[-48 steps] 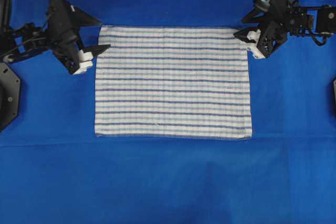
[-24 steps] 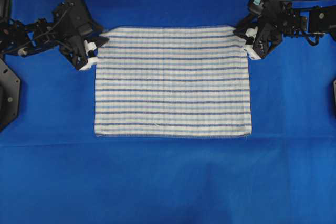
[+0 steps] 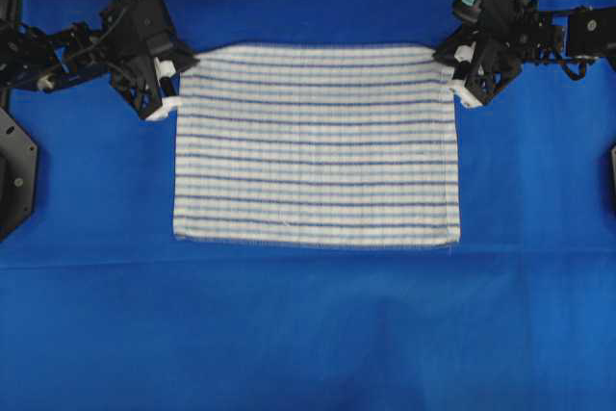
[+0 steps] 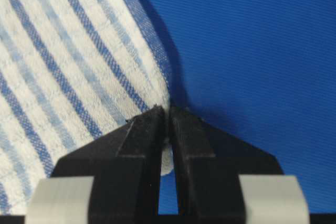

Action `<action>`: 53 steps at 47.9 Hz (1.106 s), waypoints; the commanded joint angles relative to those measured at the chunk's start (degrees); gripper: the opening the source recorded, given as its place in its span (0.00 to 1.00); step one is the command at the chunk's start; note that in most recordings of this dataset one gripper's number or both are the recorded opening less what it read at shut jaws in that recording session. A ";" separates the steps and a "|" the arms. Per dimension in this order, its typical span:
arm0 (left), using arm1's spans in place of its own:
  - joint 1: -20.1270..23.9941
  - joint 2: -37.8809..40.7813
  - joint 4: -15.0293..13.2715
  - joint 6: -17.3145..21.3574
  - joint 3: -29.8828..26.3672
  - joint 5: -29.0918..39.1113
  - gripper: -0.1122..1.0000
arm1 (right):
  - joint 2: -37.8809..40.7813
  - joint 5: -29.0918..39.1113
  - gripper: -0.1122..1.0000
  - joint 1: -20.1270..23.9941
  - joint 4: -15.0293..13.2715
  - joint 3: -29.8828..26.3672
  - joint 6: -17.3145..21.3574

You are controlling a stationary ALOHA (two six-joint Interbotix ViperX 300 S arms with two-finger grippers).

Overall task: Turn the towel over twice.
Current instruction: 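Lift the pinched far edge up and away with both grippers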

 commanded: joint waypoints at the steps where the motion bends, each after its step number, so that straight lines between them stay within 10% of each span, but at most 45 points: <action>1: 0.79 -3.52 -0.09 0.09 -1.14 0.09 0.14 | -3.08 1.41 0.16 -1.49 -0.44 -1.67 0.09; 20: 3.60 -15.47 0.00 1.32 -7.03 5.63 0.14 | -10.90 7.65 0.16 -7.12 -5.36 -8.96 0.09; 31: 3.78 -20.83 0.00 1.76 -10.02 7.12 0.14 | -15.29 12.39 0.16 -7.12 -8.26 -13.97 0.18; 37: 3.87 -24.35 0.00 8.70 -10.90 7.29 0.14 | -18.81 14.59 0.16 -7.03 -10.02 -16.08 0.26; 53: 2.55 -34.19 0.00 7.73 -11.60 9.40 0.14 | -27.95 18.54 0.16 -2.64 -11.25 -16.26 0.26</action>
